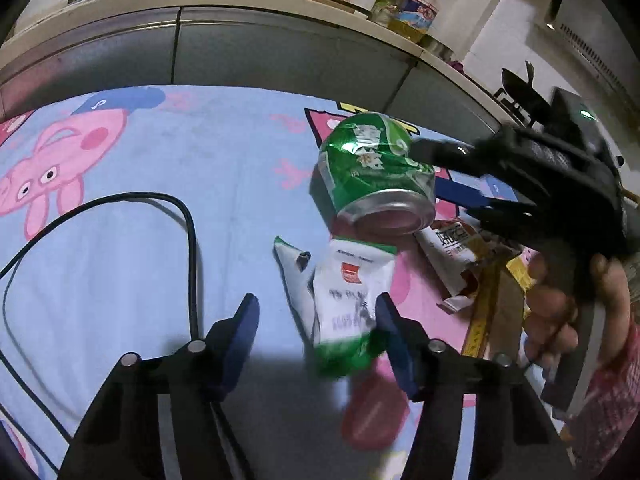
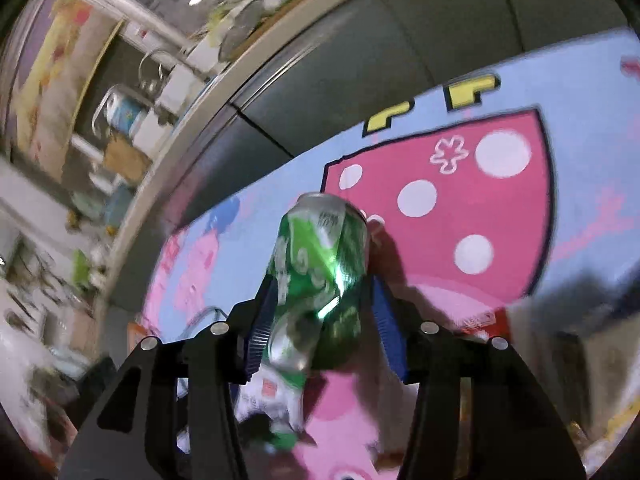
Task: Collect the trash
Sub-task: 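Grasp the green can with the right gripper while the left grasps a white packet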
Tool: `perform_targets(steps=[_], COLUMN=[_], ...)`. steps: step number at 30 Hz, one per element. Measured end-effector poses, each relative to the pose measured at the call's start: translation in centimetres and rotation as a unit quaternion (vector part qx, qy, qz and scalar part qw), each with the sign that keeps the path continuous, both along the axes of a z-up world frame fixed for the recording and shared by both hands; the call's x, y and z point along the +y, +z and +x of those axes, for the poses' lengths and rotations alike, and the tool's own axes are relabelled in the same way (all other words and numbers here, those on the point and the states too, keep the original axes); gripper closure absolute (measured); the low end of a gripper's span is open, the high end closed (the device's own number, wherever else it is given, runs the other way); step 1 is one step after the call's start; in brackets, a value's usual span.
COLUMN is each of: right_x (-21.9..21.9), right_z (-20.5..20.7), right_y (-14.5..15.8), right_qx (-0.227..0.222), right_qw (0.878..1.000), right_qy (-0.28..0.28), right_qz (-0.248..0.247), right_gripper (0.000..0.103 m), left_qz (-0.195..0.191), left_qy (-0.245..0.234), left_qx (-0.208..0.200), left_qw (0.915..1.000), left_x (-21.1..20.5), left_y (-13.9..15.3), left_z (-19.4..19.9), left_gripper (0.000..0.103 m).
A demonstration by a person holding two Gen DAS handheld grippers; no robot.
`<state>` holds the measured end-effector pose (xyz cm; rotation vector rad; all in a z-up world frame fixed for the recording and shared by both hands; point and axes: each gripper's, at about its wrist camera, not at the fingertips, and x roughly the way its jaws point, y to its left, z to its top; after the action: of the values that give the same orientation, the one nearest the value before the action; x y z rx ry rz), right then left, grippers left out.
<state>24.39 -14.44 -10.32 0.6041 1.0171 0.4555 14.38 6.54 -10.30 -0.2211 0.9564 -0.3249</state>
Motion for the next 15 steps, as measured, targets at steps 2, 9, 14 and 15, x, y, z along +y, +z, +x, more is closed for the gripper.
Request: perform_targets(steps=[2,9,14,15], right_x=[0.1,0.8,-0.9,-1.9], right_z=[0.8,-0.1,-4.8,-6.1], right_y=[-0.8,-0.3,4.4,5.3], right_qx=[0.013,-0.007,-0.092,-0.107], right_qw=[1.000,0.998,0.994,0.992], right_qy=[-0.003,0.012,-0.001,-0.008], right_qz=[0.014,0.064,0.058,0.060], right_gripper=[0.055,0.085,0.088,0.088], left_qz=[0.003,-0.029,-0.050,-0.055], left_qy=[-0.001,-0.001,-0.001,-0.003], left_qx=[-0.003,0.002,-0.026,-0.033], left_qw=[1.0000,0.9996,0.9984,0.9979], left_x=[-0.2,0.3,1.3,1.3], left_y=[0.0,-0.1,2.5,3.2], left_z=[0.0,-0.3,-2.3,-2.8], left_gripper=[0.053,0.098,0.098,0.098])
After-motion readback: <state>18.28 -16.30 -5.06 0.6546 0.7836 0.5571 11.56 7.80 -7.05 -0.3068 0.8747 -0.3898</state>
